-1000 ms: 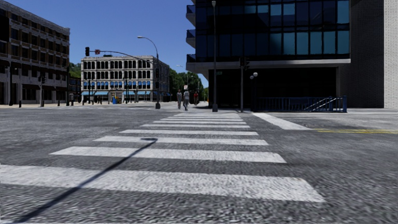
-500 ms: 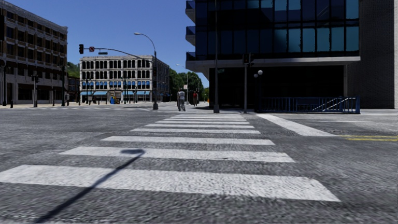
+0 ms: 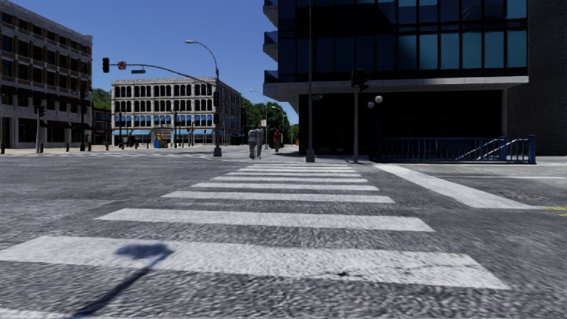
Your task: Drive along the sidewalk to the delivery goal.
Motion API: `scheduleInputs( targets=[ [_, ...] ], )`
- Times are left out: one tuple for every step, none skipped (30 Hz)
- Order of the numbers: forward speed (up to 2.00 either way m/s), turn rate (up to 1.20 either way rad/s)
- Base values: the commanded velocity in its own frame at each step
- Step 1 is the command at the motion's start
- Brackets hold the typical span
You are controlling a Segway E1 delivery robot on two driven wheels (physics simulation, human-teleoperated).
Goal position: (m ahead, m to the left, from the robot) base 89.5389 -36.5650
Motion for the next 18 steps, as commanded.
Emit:
scheduleInputs(
  targets=[
    [2.00, 0.00],
    [2.00, 0.00],
    [2.00, 0.00],
    [2.00, -0.17],
    [2.00, -0.17],
    [2.00, -0.31],
    [2.00, -0.36],
    [2.00, -0.39],
    [2.00, -0.39],
    [2.00, -0.44],
    [2.00, -0.48],
    [2.00, -0.48],
    [2.00, -0.50],
    [2.00, -0.51],
    [2.00, -0.52],
    [2.00, -0.52],
    [2.00, -0.53],
    [2.00, -0.53]
  ],
)
